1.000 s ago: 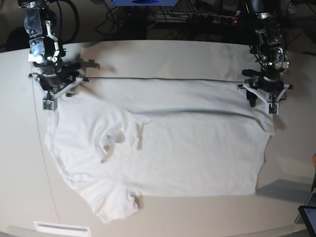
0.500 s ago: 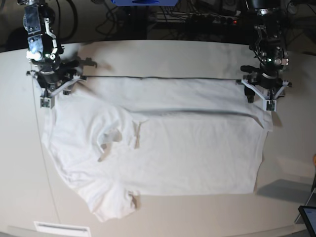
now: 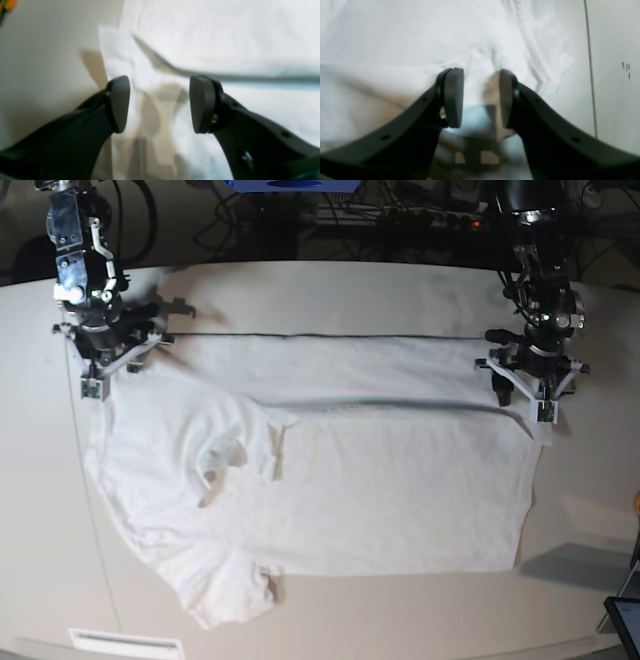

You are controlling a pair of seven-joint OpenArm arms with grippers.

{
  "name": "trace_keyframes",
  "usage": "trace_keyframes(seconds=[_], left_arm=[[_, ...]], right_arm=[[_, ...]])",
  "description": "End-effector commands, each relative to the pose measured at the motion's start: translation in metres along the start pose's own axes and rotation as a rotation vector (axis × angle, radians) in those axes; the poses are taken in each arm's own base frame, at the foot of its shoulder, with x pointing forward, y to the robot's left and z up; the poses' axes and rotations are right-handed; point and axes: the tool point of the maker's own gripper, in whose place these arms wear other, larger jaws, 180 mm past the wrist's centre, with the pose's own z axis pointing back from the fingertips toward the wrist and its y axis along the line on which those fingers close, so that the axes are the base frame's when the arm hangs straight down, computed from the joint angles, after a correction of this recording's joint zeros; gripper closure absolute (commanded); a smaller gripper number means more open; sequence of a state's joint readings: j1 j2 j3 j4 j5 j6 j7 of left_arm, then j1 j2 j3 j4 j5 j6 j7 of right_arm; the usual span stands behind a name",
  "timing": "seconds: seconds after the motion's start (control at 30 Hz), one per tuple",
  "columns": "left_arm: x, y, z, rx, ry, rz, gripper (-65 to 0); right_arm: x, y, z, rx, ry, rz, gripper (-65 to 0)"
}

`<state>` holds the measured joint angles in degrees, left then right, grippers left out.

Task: Fold the T-shirt properly
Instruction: 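Hold the edge with both grippers and adjust to smooth the shirt flat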

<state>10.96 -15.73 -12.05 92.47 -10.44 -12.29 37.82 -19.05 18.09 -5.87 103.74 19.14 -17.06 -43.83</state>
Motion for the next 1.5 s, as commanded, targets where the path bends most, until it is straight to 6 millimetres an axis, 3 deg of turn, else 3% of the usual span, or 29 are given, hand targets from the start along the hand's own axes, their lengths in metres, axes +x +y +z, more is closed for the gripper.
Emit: trace_keyframes(seconds=[0.0, 0.23, 0.57, 0.77, 1.0, 1.27, 1.47], left_arm=[[0.006, 0.006, 0.000, 0.009, -0.023, -0.010, -36.6], [-0.020, 0.005, 0.009, 0.006, 0.026, -0.021, -36.6], [-0.027, 0.003, 0.024, 0.000, 0.030, -0.055, -36.4], [-0.013, 0.001, 0.031, 0.000, -0.007, -0.068, -36.4], [-0.026, -0.001, 0.037, -0.008, 0.017, -0.075, -36.4], [-0.026, -0.001, 0.036, -0.007, 0.018, -0.074, -36.4], [-0.040, -0.002, 0.039, -0.011, 0.052, -0.077, -36.4]], right_arm=[[0.005, -0.008, 0.002, -0.021, -0.008, 0.007, -23.1], [-0.008, -0.010, 0.004, -0.025, 0.021, 0.012, -23.1], [-0.026, -0.010, 0.011, -0.022, 0.056, 0.016, -23.1], [-0.029, -0.010, 0.013, -0.021, 0.062, 0.017, -23.1], [-0.042, -0.029, 0.018, -0.066, 0.085, -0.004, -23.1], [-0.061, -0.031, 0.022, -0.069, 0.126, 0.000, -23.1], [-0.067, -0.032, 0.024, -0.071, 0.141, 0.001, -23.1]])
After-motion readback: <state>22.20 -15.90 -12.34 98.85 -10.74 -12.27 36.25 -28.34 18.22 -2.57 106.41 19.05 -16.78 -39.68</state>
